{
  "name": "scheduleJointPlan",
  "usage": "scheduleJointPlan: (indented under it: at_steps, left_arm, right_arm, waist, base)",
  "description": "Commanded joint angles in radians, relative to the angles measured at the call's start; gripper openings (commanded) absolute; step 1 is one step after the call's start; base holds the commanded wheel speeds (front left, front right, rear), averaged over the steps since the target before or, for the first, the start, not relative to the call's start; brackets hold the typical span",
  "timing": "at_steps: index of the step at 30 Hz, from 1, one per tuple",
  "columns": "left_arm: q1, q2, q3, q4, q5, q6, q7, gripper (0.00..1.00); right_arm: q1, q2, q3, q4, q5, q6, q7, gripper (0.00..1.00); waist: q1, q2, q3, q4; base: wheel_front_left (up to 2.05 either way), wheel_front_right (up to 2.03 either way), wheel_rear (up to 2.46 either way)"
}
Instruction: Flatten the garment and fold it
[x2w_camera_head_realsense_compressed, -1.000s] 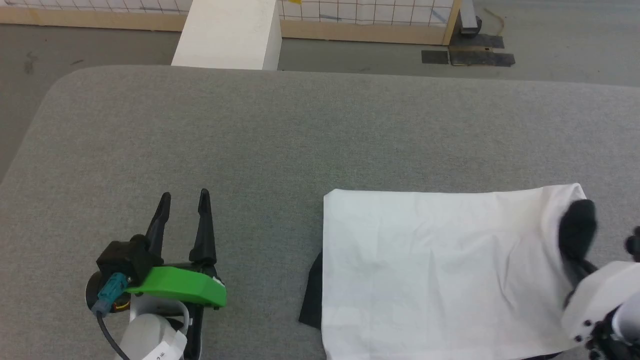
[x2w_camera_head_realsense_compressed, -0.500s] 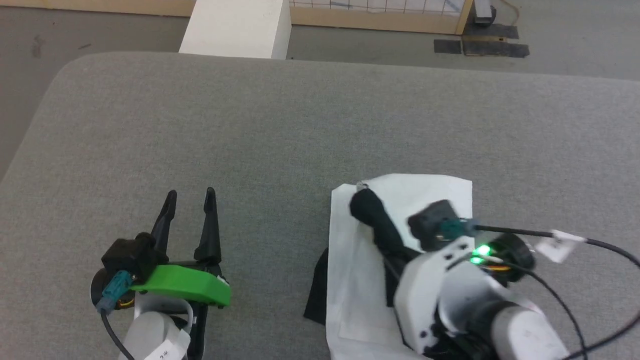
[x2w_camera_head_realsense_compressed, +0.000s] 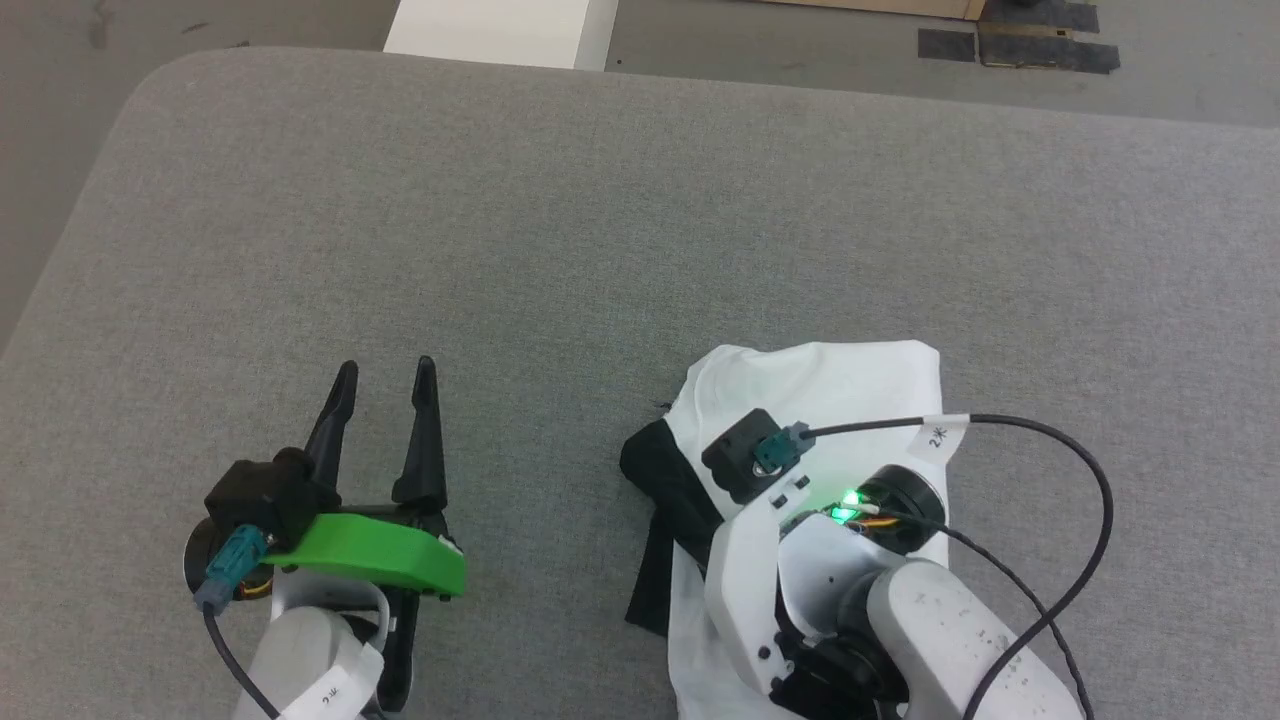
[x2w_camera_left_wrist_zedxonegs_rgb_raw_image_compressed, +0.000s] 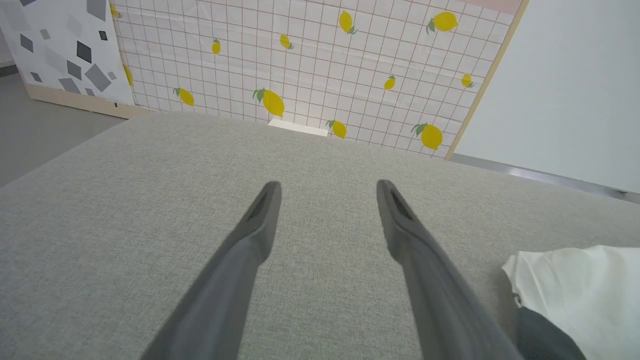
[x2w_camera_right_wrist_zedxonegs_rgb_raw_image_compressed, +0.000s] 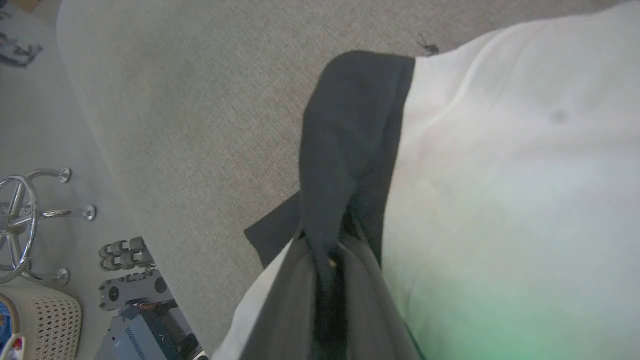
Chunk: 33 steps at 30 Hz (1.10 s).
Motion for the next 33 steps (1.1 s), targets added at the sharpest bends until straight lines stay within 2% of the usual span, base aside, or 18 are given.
scheduleJointPlan:
  at_steps: [1, 4, 8, 14, 19, 25, 30, 33]
  left_arm:
    - [-0.019, -0.004, -0.002, 0.001, 0.001, -0.002, -0.005, 1.00]
    - [-0.016, -0.004, -0.002, 0.002, 0.002, -0.001, -0.005, 1.00]
    - [-0.010, -0.004, 0.002, 0.001, 0.005, -0.001, -0.005, 1.00]
    - [0.002, -0.004, 0.006, -0.011, 0.010, -0.001, -0.005, 1.00]
    - [0.008, -0.004, 0.008, -0.020, 0.010, -0.002, -0.005, 1.00]
    - [0.009, -0.004, 0.007, -0.027, 0.010, -0.002, -0.005, 1.00]
    - [0.007, -0.004, 0.005, -0.028, 0.009, -0.003, -0.005, 1.00]
    - [0.005, -0.004, 0.002, -0.027, 0.008, -0.003, -0.005, 1.00]
  right_arm:
    - [-0.019, 0.002, 0.001, 0.009, 0.020, -0.001, -0.015, 1.00]
    - [-0.024, 0.002, -0.009, -0.007, 0.064, -0.001, -0.048, 1.00]
    - [-0.012, 0.002, -0.064, -0.113, 0.168, -0.001, -0.169, 1.00]
    - [0.065, 0.002, -0.262, -0.264, 0.326, -0.001, -0.406, 1.00]
    - [0.169, 0.002, -0.454, -0.240, 0.474, -0.001, -0.547, 1.00]
    - [0.255, 0.002, -0.523, -0.098, 0.546, -0.001, -0.525, 1.00]
    - [0.275, 0.002, -0.509, 0.022, 0.650, -0.001, -0.455, 1.00]
    - [0.259, 0.002, -0.490, 0.071, 0.672, -0.001, -0.428, 1.00]
  waist:
    - [-0.0001, -0.0001, 0.000, 0.000]
    - [-0.0001, -0.0001, -0.007, -0.008]
    - [-0.0001, -0.0001, -0.022, -0.027]
    - [-0.0001, -0.0001, -0.046, -0.064]
    - [-0.0001, -0.0001, -0.058, -0.090]
    - [-0.0001, -0.0001, -0.056, -0.105]
    - [-0.0001, -0.0001, -0.050, -0.103]
    - [-0.0001, -0.0001, -0.046, -0.095]
  base:
    - [0.00, 0.00, 0.00]
    - [0.00, 0.00, 0.00]
    - [0.00, 0.00, 0.00]
    - [0.00, 0.00, 0.00]
    - [0.00, 0.00, 0.00]
    - [0.00, 0.00, 0.00]
    - [0.00, 0.00, 0.00]
    - [0.00, 0.00, 0.00]
